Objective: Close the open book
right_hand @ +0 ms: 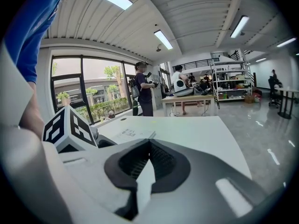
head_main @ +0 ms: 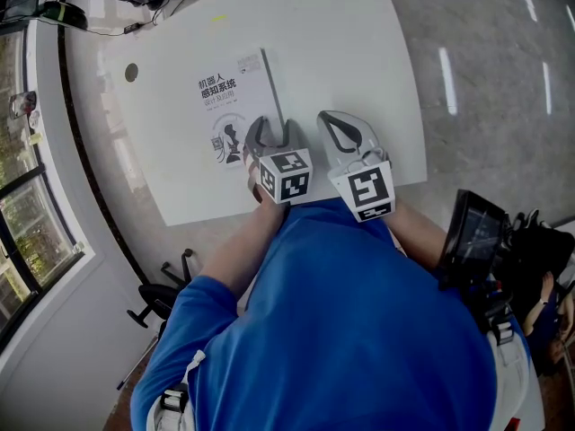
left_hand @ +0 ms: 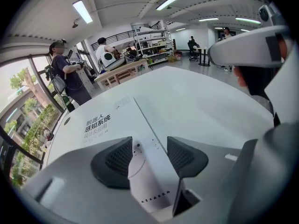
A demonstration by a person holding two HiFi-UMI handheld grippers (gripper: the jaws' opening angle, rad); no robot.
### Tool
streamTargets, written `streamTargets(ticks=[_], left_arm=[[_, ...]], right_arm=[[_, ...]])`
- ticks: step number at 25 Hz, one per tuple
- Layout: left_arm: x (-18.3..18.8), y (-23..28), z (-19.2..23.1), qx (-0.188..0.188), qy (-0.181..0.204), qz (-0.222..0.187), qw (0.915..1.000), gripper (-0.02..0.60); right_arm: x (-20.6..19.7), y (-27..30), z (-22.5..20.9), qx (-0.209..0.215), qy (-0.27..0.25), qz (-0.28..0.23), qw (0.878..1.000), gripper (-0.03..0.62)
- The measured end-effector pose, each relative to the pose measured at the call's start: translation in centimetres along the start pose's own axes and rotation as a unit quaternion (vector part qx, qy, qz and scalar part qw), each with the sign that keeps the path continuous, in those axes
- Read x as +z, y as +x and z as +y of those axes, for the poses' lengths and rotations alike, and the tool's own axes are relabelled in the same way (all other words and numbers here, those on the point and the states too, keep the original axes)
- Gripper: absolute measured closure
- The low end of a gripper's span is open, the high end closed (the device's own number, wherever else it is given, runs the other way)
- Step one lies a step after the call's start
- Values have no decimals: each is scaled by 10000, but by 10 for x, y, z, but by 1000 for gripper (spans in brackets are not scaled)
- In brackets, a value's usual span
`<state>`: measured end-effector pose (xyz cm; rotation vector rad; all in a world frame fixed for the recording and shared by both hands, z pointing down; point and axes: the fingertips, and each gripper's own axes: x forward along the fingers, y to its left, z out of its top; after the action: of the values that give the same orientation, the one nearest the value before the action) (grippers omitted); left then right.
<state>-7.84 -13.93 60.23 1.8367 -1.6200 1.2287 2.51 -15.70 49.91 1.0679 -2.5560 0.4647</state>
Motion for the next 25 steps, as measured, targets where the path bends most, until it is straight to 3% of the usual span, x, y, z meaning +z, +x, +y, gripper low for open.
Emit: streamTargets(ticks=[7,12,25], left_arm=[[-5,0,2,43,-557,214,9982,382],[-6,-5,1,20,-580,209,9981,420],[-17,-7,4,64,-385,332,9987,422]], right_arm=[[-2,0,-1,24,-45,41,10000,591],[-2,1,0,49,-69,42,10000,591],[-1,-1,2,95,-29,-26,9999,591]])
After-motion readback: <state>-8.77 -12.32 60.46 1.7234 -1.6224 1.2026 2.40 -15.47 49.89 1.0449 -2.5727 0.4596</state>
